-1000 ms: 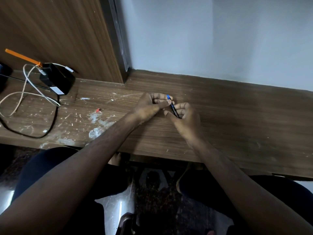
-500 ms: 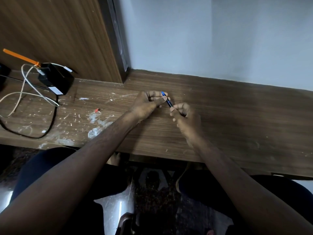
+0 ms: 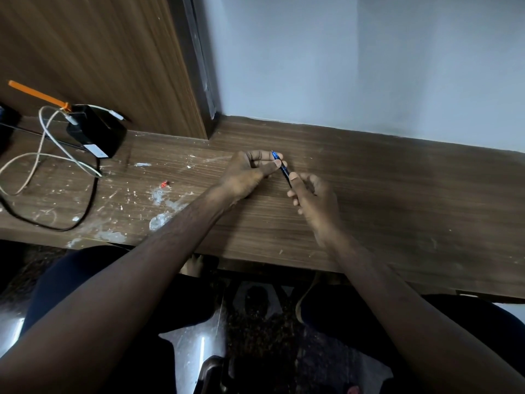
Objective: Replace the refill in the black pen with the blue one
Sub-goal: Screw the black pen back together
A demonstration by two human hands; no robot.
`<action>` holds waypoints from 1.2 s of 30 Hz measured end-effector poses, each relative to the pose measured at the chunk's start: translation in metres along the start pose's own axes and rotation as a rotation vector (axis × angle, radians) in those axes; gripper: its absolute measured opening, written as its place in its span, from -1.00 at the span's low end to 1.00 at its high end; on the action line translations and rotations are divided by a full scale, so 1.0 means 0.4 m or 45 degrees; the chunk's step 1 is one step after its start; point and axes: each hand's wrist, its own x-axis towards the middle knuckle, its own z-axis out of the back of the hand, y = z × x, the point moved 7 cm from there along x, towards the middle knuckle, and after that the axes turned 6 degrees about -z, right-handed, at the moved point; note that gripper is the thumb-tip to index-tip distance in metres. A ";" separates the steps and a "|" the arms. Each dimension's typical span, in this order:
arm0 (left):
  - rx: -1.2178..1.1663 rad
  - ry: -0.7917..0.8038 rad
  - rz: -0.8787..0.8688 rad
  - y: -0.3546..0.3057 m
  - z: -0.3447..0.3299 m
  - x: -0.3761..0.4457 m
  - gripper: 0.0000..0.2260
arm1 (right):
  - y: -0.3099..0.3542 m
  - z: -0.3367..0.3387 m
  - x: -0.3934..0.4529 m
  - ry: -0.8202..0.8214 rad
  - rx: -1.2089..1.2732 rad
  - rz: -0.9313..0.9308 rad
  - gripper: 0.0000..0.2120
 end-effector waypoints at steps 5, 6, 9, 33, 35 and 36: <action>-0.044 0.023 -0.011 0.000 -0.003 0.001 -0.90 | -0.004 -0.001 0.002 0.025 -0.047 0.036 -0.77; -0.037 0.033 -0.020 0.000 -0.006 0.001 -0.90 | -0.008 -0.005 0.001 0.039 -0.031 0.014 -0.69; -0.030 0.046 -0.037 0.000 -0.010 0.004 -0.89 | -0.010 -0.009 0.001 0.040 0.000 0.023 -0.75; -0.215 -0.186 0.022 0.017 -0.021 -0.022 -0.77 | 0.007 0.003 0.004 -0.103 -0.036 0.210 -0.92; -0.203 -0.163 -0.016 0.012 -0.021 -0.021 -0.78 | 0.009 0.000 0.002 -0.085 -0.008 0.227 -0.89; -0.198 -0.161 -0.040 0.008 -0.020 -0.020 -0.79 | 0.009 -0.003 0.000 -0.061 0.007 0.232 -0.86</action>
